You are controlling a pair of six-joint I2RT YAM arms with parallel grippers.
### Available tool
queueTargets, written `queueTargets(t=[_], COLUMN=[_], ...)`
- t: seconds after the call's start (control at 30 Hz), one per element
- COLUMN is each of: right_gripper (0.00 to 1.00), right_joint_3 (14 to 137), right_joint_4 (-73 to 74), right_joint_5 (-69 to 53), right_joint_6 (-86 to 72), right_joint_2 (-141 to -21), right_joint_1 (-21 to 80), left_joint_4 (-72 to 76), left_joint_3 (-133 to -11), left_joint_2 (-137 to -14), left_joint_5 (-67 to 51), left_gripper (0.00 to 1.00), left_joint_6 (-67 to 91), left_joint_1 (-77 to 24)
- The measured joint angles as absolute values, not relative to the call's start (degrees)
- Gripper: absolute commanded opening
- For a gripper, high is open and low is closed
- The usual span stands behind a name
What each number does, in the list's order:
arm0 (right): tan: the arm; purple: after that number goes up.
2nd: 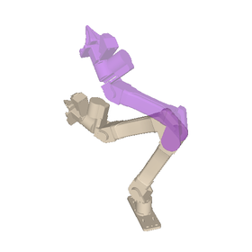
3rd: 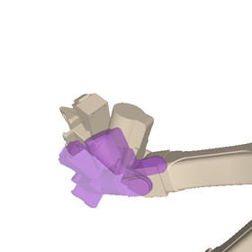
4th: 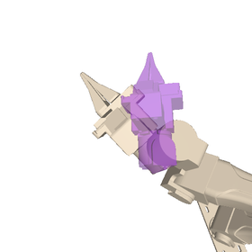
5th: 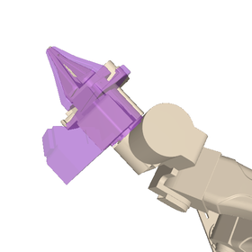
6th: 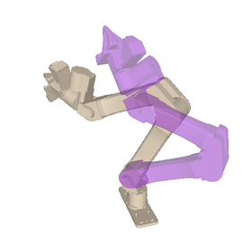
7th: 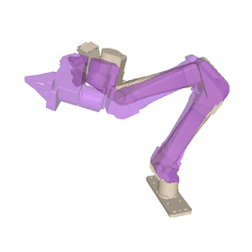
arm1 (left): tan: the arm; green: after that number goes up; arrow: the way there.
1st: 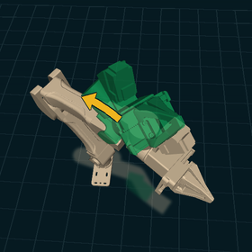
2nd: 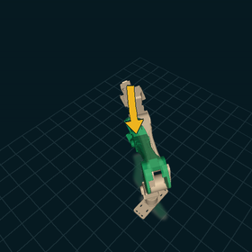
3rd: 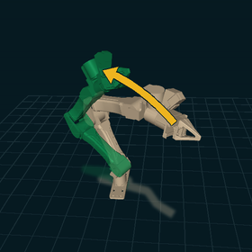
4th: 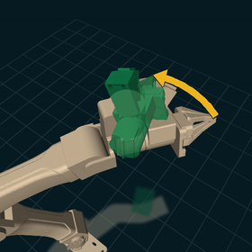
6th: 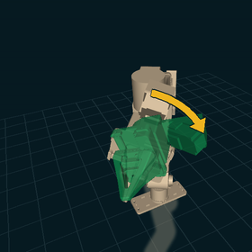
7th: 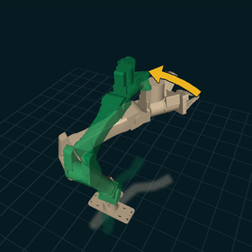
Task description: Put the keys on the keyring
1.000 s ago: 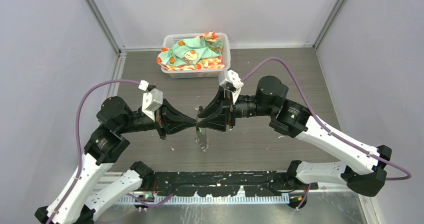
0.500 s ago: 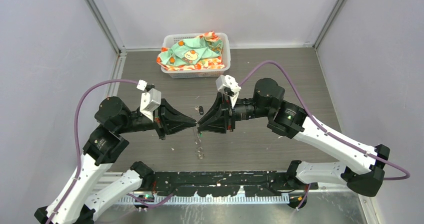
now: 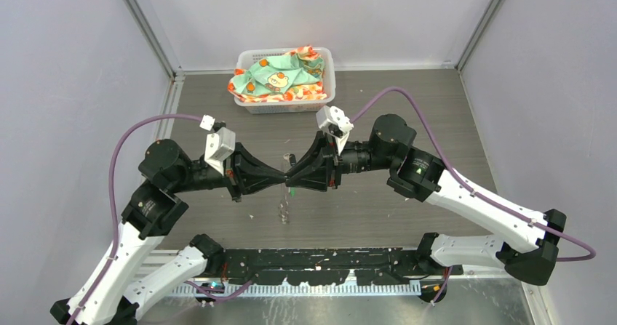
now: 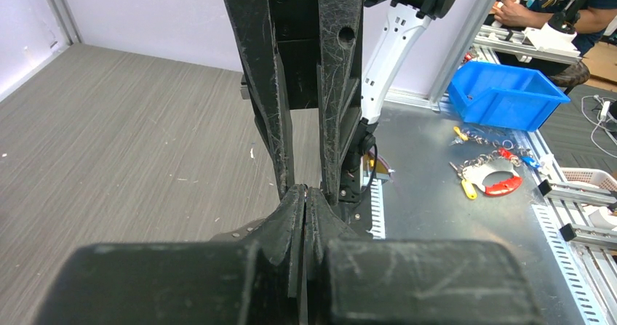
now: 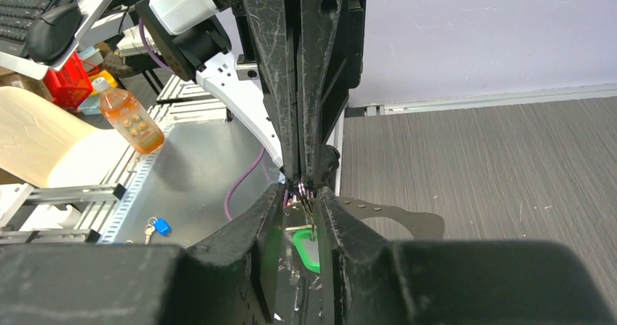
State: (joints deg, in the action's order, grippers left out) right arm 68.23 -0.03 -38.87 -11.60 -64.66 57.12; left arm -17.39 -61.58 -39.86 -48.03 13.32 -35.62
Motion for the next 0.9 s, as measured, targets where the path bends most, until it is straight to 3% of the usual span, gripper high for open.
queueTargets(t=[0.07, 0.33, 0.57, 0.6, 0.73, 0.8, 0.9], right_gripper=[0.28, 0.01, 0.01, 0.01, 0.01, 0.01, 0.01], right_joint_3=[68.2, 67.79, 67.79, 67.81, 70.5, 73.78, 79.26], right_joint_4=[-0.03, -0.03, 0.08, 0.4, 7.77, 14.15, 23.46], right_joint_5=[-38.72, -39.68, -40.84, -40.82, -40.05, -39.99, -39.9], right_joint_6=[-11.62, -11.55, -12.01, -12.01, -10.35, -8.51, -5.61], right_joint_2=[-64.66, -64.62, -64.62, -64.62, -65.21, -66.24, -68.2], right_joint_1=[57.14, 57.12, 56.9, 56.88, 56.88, 56.88, 56.88], left_joint_4=[-17.39, -17.45, -17.63, -17.8, -20.86, -24.8, -31.86], left_joint_3=[-61.58, -61.6, -61.6, -61.6, -61.82, -63.33, -67.07], left_joint_2=[-39.88, -39.88, -39.86, -39.86, -40.12, -40.86, -43.13], left_joint_5=[-48.03, -48.01, -48.14, -48.12, -48.18, -48.49, -50.11], left_gripper=[0.0, 0.0, 0.0, 0.04, 0.41, 0.48, 0.51], left_joint_6=[13.32, 13.3, 12.73, 12.32, 8.43, 4.78, -1.58], left_joint_1=[-35.62, -35.62, -35.62, -35.62, -35.75, -35.73, -35.73])
